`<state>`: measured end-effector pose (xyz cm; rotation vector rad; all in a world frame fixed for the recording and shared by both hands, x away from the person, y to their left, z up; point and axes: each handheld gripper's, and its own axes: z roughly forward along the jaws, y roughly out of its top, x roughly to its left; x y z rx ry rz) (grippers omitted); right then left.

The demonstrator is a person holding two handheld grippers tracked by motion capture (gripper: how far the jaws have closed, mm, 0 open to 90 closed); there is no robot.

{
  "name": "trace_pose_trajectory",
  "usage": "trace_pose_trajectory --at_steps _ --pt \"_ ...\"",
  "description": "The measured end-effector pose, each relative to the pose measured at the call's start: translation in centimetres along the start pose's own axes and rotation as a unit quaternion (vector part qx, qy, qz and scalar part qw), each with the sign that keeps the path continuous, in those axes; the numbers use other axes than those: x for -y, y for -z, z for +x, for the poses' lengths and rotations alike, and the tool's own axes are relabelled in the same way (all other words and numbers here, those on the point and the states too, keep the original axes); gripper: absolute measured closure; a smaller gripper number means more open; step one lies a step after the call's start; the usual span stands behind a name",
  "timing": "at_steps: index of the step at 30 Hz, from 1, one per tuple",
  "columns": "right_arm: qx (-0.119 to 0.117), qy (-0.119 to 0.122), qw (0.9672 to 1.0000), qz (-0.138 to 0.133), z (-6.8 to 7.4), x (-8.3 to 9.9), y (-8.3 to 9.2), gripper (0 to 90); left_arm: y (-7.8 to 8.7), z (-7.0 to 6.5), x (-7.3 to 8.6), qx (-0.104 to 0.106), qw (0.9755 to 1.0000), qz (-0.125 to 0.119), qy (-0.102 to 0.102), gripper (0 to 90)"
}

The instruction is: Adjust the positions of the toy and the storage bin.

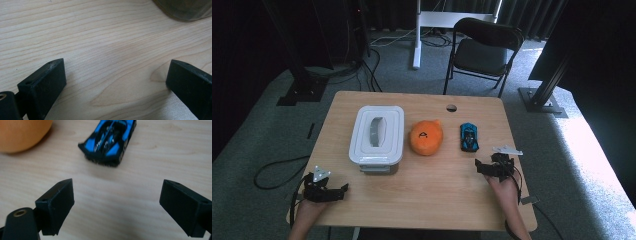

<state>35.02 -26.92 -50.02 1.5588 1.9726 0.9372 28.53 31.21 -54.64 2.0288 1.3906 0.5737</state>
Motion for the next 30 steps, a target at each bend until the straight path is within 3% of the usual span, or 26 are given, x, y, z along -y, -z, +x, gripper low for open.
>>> trace_pose_trajectory --at_steps 9,12,17,30 --pt "0.009 -0.013 0.9999 -0.005 1.1 -3.0 -2.7 11.6 0.0 0.0 0.0 0.0 1.0 0.0 0.0 3.2" --pt "0.016 -0.006 0.9998 0.001 1.4 -4.1 -3.8 11.6 0.0 0.0 0.0 0.0 1.0 0.0 0.0 3.2" --pt "0.01 -0.017 0.9998 0.01 1.5 -5.5 -5.7 11.6 0.0 0.0 0.0 0.0 1.0 0.0 0.0 3.2" --pt "0.039 -0.042 0.998 0.029 1.4 -7.4 -9.7 11.6 0.0 0.0 0.0 0.0 1.0 0.0 0.0 3.2"
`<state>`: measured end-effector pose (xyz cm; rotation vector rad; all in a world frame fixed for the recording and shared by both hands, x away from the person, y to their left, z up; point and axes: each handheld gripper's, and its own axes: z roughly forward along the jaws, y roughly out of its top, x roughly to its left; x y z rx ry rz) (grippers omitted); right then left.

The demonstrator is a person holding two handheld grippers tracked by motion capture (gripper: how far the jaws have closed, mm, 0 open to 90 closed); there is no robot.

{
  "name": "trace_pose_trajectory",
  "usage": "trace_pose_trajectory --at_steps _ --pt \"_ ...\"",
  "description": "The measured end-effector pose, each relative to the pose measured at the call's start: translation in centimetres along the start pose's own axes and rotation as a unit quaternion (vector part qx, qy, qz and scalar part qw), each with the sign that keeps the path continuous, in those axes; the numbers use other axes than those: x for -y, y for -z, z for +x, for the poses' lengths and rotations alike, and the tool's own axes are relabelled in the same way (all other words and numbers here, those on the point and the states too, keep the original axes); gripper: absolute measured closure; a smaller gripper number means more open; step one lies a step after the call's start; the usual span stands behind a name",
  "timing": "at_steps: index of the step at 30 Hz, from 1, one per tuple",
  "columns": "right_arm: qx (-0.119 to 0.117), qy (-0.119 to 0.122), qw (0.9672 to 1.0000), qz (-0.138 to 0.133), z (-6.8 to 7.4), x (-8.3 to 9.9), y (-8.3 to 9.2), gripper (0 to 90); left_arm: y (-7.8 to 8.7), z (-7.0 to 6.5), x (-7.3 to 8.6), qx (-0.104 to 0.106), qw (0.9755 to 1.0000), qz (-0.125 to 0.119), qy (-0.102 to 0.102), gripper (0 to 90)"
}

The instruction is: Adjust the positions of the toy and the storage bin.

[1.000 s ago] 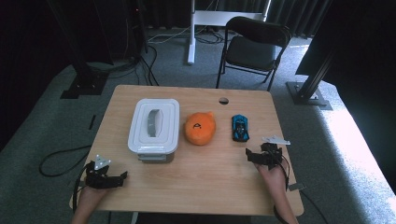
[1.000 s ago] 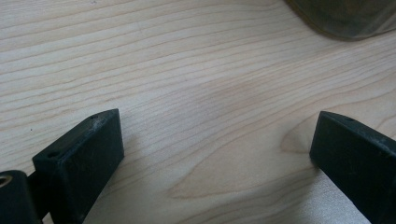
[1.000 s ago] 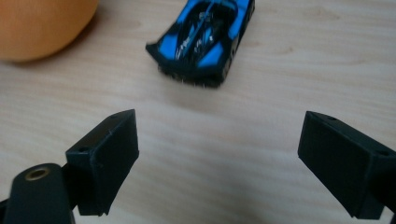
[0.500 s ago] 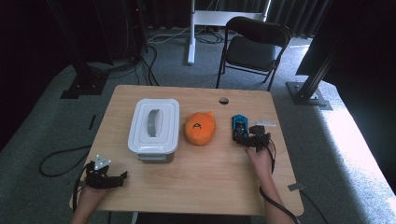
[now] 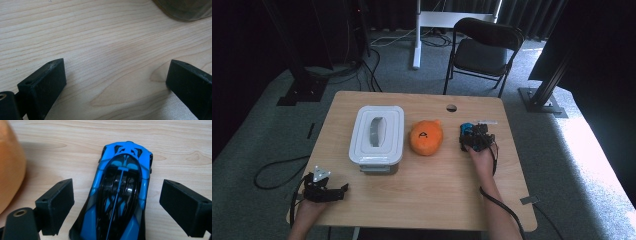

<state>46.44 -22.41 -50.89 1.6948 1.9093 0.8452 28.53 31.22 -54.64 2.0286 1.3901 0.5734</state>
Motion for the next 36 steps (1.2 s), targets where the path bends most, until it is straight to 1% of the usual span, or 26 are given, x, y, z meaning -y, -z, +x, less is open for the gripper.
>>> trace_pose_trajectory --at_steps 1,3,5,7,9,12,13,15,16,17,20,21,22,25,28,29,30,31,34,36 --pt "0.001 0.0 1.0 0.0 0.0 -0.1 -0.1 11.6 0.0 0.0 0.0 0.0 1.0 0.0 0.0 3.2" --pt "0.01 0.001 0.9999 0.002 0.1 -0.3 -0.5 11.6 0.0 0.0 0.0 0.0 1.0 0.0 0.0 3.2" --pt "0.011 -0.002 0.9999 0.004 0.2 -0.5 -0.9 11.6 0.0 0.0 0.0 0.0 1.0 0.0 0.0 3.2" --pt "0.016 0.003 0.9998 0.008 0.4 -0.5 -1.3 11.7 0.0 0.0 0.0 0.0 1.0 0.0 0.0 3.2" --pt "0.029 0.007 0.9995 0.013 0.4 -0.5 -1.7 12.3 0.0 0.0 0.0 0.0 1.0 0.0 0.0 3.2" --pt "0.029 -0.007 0.9993 0.021 0.1 -0.4 -2.2 12.7 0.0 0.0 0.0 0.0 1.0 0.0 0.0 3.2" --pt "0.025 -0.012 0.9993 0.024 0.0 -0.3 -2.4 12.6 0.0 0.0 0.0 0.0 1.0 0.0 0.0 3.2" --pt "0.026 -0.011 0.9992 0.028 0.0 0.0 -2.7 13.2 0.0 0.0 0.0 0.0 1.0 0.0 0.0 3.2" --pt "0.02 -0.013 0.9994 0.027 0.0 0.1 -2.8 13.3 0.0 0.0 0.0 0.0 1.0 0.0 0.0 3.2" --pt "0.02 -0.01 0.9993 0.03 0.1 0.1 -2.9 13.3 0.0 0.0 0.0 0.0 1.0 0.0 0.0 3.2" --pt "0.026 -0.005 0.9992 0.031 0.1 0.2 -3.1 14.2 0.0 0.0 0.0 0.0 1.0 0.0 0.0 3.2" --pt "0.028 -0.007 0.9988 0.039 0.1 0.2 -3.4 15.0 0.0 0.0 0.0 0.0 1.0 0.0 0.0 3.2" --pt "0.024 -0.011 0.9989 0.037 0.1 0.2 -3.4 15.9 0.0 0.0 0.0 0.0 1.0 0.0 0.0 3.2" --pt "0.026 -0.014 0.9987 0.043 0.0 0.1 -3.7 16.1 0.0 0.0 0.0 0.0 1.0 0.0 0.0 3.2" --pt "0.032 -0.006 0.9983 0.047 0.2 0.0 -3.8 16.3 0.0 0.0 0.0 0.0 1.0 0.0 0.0 3.2" --pt "0.033 -0.006 0.9983 0.048 0.3 0.0 -3.8 16.4 0.0 0.0 0.0 0.0 1.0 0.0 0.0 3.2" --pt "0.036 0.0 0.9982 0.048 0.3 0.0 -3.9 17.1 0.0 0.0 0.0 0.0 1.0 0.0 0.0 3.2" --pt "0.037 0.001 0.9983 0.046 0.4 0.0 -3.8 19.7 0.0 0.0 0.0 0.0 1.0 0.0 0.0 3.2" --pt "0.04 0.0 0.9983 0.043 0.6 0.1 -3.8 20.4 0.0 0.0 0.0 0.0 1.0 0.0 0.0 3.2" --pt "0.038 0.002 0.9983 0.043 0.5 0.2 -3.7 20.6 0.0 0.0 0.0 0.0 1.0 0.0 0.0 3.2"
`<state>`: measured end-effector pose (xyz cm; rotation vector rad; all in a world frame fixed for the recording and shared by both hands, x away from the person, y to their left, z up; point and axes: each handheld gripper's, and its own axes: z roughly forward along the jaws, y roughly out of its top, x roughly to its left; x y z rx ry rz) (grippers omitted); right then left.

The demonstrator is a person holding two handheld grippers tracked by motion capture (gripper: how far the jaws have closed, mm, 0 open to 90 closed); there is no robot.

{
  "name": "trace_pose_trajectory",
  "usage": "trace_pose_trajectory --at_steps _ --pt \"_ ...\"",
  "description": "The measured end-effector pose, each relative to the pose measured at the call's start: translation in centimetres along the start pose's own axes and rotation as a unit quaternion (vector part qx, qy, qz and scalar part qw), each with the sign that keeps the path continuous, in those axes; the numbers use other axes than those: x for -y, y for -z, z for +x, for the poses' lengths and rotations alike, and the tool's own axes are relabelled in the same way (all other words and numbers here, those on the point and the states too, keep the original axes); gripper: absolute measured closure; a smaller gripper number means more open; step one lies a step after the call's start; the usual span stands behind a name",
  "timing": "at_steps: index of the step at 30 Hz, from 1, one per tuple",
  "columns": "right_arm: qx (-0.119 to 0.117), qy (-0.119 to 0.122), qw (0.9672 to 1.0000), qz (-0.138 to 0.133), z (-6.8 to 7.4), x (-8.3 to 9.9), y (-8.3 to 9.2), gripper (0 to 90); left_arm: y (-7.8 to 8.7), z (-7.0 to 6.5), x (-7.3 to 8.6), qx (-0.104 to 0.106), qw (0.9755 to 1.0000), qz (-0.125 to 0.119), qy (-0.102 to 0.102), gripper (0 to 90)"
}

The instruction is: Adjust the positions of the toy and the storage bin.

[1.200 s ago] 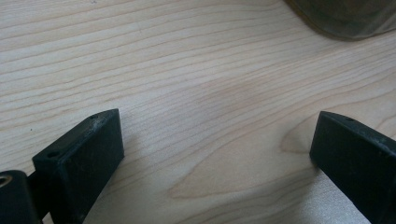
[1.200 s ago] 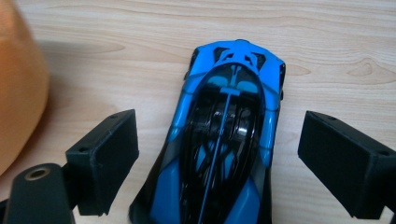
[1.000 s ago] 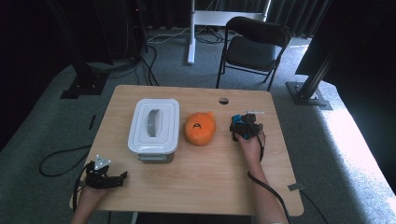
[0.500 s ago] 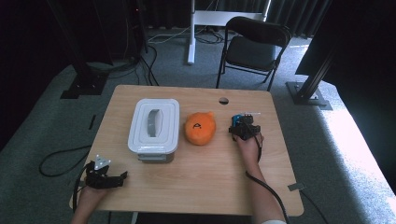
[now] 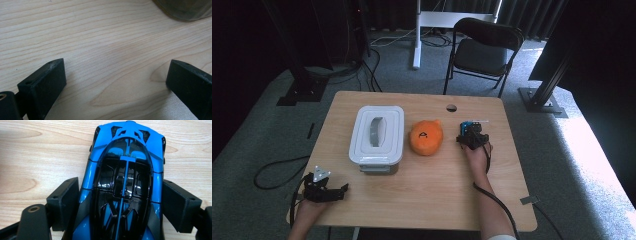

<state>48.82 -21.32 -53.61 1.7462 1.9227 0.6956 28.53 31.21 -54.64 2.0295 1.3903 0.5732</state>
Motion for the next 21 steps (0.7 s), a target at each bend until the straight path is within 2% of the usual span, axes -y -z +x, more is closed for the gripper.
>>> trace_pose_trajectory --at_steps 6,15,21 --pt "0.002 -0.004 1.0 -0.004 0.0 0.1 0.4 25.0 0.0 0.0 0.0 0.0 1.0 0.0 0.0 3.2" --pt "-0.01 0.026 0.9996 0.003 -0.8 0.4 1.2 25.6 0.0 0.0 0.0 -0.001 1.0 0.0 0.001 3.2" --pt "-0.014 0.028 0.9995 0.004 -1.4 0.9 1.9 25.9 0.0 0.0 0.0 -0.001 1.0 0.0 0.001 3.2"
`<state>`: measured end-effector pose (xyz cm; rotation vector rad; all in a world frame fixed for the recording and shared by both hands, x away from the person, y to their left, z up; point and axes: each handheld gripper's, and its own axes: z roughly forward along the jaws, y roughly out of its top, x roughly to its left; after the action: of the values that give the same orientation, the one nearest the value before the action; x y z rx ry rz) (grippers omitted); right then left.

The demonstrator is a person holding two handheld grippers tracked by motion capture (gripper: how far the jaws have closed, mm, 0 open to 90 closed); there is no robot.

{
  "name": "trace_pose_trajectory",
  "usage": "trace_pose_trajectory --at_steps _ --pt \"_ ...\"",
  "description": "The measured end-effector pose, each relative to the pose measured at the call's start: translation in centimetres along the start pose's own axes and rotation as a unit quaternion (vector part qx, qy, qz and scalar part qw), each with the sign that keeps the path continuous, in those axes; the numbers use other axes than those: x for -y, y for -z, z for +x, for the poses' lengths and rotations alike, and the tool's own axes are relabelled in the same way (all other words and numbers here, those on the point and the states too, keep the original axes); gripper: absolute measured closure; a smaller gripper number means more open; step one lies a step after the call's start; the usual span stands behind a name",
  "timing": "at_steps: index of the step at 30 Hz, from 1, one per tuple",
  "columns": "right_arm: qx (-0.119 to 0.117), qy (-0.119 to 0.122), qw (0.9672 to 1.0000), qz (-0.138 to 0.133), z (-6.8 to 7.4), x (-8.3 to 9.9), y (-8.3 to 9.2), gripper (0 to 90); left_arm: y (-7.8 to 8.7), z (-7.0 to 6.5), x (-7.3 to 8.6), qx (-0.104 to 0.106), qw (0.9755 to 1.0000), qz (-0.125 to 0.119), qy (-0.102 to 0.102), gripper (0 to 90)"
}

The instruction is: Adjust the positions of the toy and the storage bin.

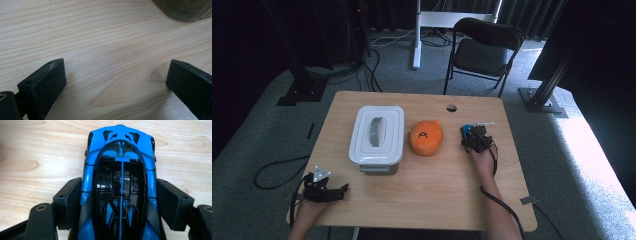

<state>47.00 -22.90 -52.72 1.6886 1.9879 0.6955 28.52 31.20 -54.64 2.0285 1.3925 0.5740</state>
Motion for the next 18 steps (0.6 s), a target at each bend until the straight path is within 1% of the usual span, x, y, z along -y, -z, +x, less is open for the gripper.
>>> trace_pose_trajectory --at_steps 3,4,7,9,10,11,14,15,16,18 --pt "-0.004 -0.006 0.9999 -0.01 -0.4 0.4 0.8 26.0 0.0 0.0 0.0 0.0 1.0 0.0 0.0 3.2" --pt "-0.005 -0.007 0.9999 -0.01 -0.6 0.5 1.1 26.0 0.0 0.0 0.0 0.0 1.0 0.0 0.0 3.2" --pt "-0.003 0.003 0.9999 -0.011 -1.0 0.8 2.0 26.0 0.0 0.0 0.0 0.0 1.0 0.0 0.0 3.2" --pt "-0.008 0.002 0.9999 -0.013 -1.5 1.1 2.7 26.1 0.0 0.0 0.0 0.0 1.0 0.0 0.0 3.2" --pt "-0.008 0.007 0.9999 -0.013 -1.7 1.3 3.0 26.1 0.0 0.0 0.0 0.0 1.0 0.0 0.0 3.2" --pt "-0.005 0.01 0.9998 -0.018 -1.9 1.6 3.3 26.1 0.0 0.0 0.0 0.0 1.0 0.0 0.0 3.2" --pt "0.0 0.014 0.9997 -0.019 -2.5 2.2 4.1 26.1 0.0 0.0 0.0 0.0 1.0 0.0 0.0 3.2" --pt "0.004 0.022 0.9996 -0.016 -2.7 2.5 4.5 26.1 0.0 0.0 0.0 0.0 1.0 0.0 0.0 3.2" --pt "0.008 0.024 0.9995 -0.017 -2.9 2.8 4.8 26.1 0.0 0.0 0.0 0.0 1.0 0.0 0.0 3.2" --pt "0.007 0.026 0.9995 -0.019 -3.4 3.3 5.4 26.1 0.0 0.0 0.0 0.0 1.0 0.0 0.0 3.2"
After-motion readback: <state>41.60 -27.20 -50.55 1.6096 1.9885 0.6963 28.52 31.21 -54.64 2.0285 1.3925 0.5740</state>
